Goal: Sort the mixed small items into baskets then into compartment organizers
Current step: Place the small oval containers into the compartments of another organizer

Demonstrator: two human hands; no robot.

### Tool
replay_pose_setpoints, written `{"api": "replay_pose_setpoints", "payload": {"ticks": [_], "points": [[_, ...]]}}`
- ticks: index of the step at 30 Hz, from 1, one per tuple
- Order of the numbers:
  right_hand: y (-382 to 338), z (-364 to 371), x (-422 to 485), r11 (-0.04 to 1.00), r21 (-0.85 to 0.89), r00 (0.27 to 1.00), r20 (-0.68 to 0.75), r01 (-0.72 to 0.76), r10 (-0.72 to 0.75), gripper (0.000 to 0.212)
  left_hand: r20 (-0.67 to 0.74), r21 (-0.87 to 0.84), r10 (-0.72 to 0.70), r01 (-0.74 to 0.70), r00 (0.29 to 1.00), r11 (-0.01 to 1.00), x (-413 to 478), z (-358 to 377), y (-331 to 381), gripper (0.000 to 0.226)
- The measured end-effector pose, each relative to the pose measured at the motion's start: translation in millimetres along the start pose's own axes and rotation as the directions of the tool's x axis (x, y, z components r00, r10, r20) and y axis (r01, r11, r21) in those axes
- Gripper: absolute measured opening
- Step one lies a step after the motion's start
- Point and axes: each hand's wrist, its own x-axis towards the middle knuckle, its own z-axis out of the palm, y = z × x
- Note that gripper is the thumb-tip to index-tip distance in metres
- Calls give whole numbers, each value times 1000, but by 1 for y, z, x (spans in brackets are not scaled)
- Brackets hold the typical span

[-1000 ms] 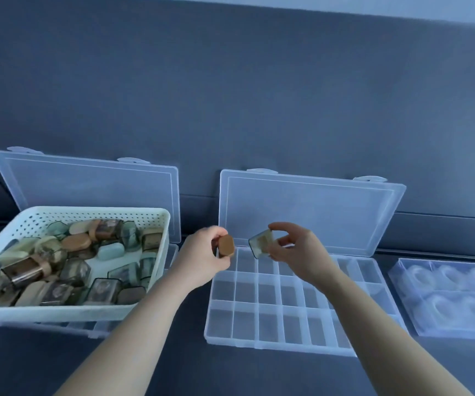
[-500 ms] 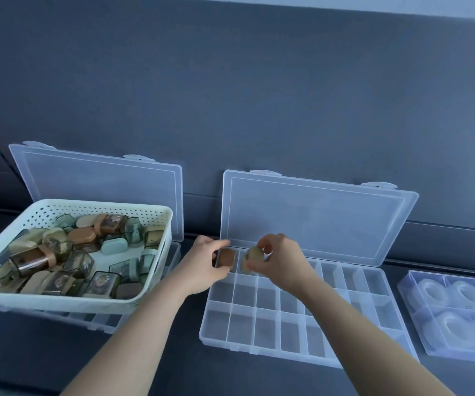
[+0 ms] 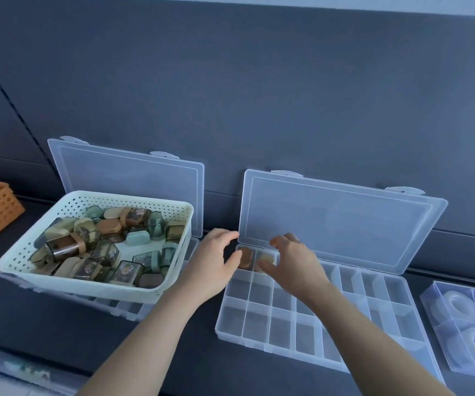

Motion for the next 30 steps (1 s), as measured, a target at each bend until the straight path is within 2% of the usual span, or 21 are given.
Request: {"api": "replay_pose_setpoints", "payload": {"ticks": [4, 7, 13, 17, 19, 22, 25, 30], "points": [[-28, -16, 2, 986, 78, 985, -108, 147, -138, 40, -74, 85, 90, -84, 993, 993, -4, -49, 12, 42], [-63, -22, 7, 960, 154, 967, -141, 233, -212, 35, -122, 196, 87, -62, 989, 979, -7, -101, -4, 42], [-135, -12, 22, 916, 243, 947, -105, 319, -302, 35, -88, 381, -144, 167, 986, 909, -9, -194, -88, 47], [-177, 7, 36, 912, 289, 955, -45, 292, -292, 34, 76, 443, -303, 240, 950, 864, -9, -224, -130, 56], [-193, 18, 43, 919, 279, 957, -8, 280, -289, 34, 128, 432, -300, 219, 945, 875, -6, -227, -143, 58], [-209, 32, 53, 952, 195, 968, 40, 236, -249, 39, 133, 372, -243, 179, 961, 911, -2, -228, -155, 57], [-217, 45, 64, 979, 64, 979, 44, 194, -197, 43, 112, 238, -212, 181, 971, 954, -1, -229, -160, 56], [-226, 61, 73, 964, -52, 963, 85, 262, -257, 49, 39, -51, -185, 187, 982, 981, -8, -239, -163, 47]]}}
